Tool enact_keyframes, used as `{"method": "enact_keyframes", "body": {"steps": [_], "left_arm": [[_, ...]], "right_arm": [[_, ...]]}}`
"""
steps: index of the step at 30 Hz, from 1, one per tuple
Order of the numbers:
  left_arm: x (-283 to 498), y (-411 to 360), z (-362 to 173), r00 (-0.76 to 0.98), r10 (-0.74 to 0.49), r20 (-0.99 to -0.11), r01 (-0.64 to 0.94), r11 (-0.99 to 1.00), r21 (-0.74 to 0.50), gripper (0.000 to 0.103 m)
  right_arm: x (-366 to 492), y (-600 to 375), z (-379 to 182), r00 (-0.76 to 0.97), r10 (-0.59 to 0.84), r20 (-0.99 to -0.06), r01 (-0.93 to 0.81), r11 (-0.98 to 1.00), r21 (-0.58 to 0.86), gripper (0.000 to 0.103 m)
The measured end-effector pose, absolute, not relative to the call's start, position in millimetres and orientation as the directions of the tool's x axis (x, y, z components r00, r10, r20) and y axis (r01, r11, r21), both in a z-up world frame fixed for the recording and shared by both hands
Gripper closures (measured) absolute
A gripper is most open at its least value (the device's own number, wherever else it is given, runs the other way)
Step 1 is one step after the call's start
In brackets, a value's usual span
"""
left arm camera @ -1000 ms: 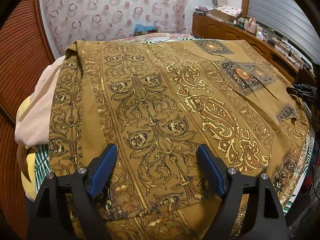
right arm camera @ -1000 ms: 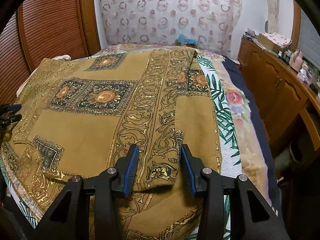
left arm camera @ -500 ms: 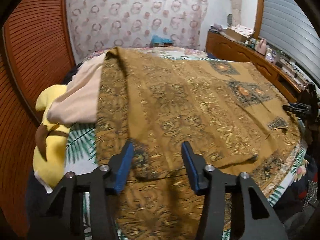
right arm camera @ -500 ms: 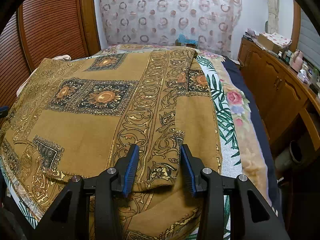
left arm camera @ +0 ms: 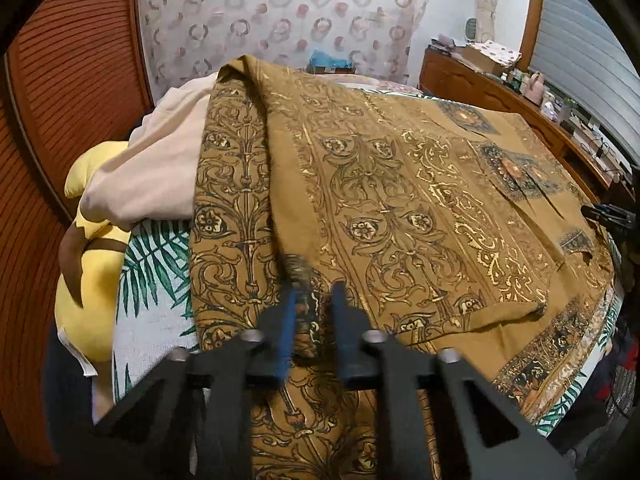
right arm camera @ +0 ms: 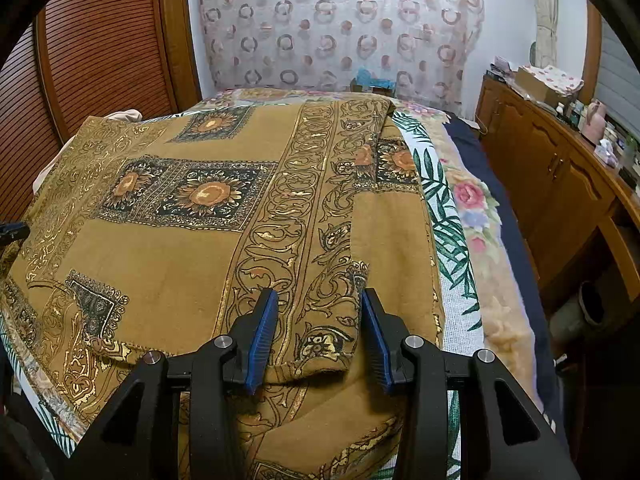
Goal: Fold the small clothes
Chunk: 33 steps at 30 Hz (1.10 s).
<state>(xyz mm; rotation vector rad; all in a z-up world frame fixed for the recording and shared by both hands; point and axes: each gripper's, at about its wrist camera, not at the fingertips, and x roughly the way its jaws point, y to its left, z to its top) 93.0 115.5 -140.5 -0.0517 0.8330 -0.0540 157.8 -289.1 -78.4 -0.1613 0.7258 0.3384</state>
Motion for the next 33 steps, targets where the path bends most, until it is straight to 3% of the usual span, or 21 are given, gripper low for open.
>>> {"method": "enact_keyframes", "body": {"steps": [9,12,14,15,16,33], "left_arm": [[95,109,-137,0.669,-0.060,-0.741,0.049,0.998,-0.036,0.095],[97,110,-141,0.661,-0.061,-0.748,0.043,0.998,-0.043,0.095],[96,111,-139,0.667,-0.064,-0.742,0.044,0.998,-0.046,0.095],[94,111,-137,0.677,-0.065,-0.733,0.047,0.998,-0.045,0.097],[93,110,-134,0.687,-0.066,-0.724,0.052,0.998,-0.042,0.097],[44,108,-61,0.812,-0.136,-0.567,0.094,0.990,-0.104,0.099]], "right_arm": [[158,-291,-78,0.698,0.247,-0.672,-0.360,0.932,-0.031,0.059],[158,-292,-79,0.696,0.256,-0.670,-0.361,0.932,-0.019,0.064],[158,-292,-79,0.697,0.261,-0.668,-0.363,0.932,-0.015,0.070],[158,-291,-79,0.698,0.262,-0.667,-0.364,0.931,-0.015,0.080],[157,-291,-78,0.699,0.267,-0.664,-0.371,0.928,-0.017,0.098],[112,-307,-11,0.767,0.374,-0.522,-0.445,0.895,-0.012,0.099]]}}
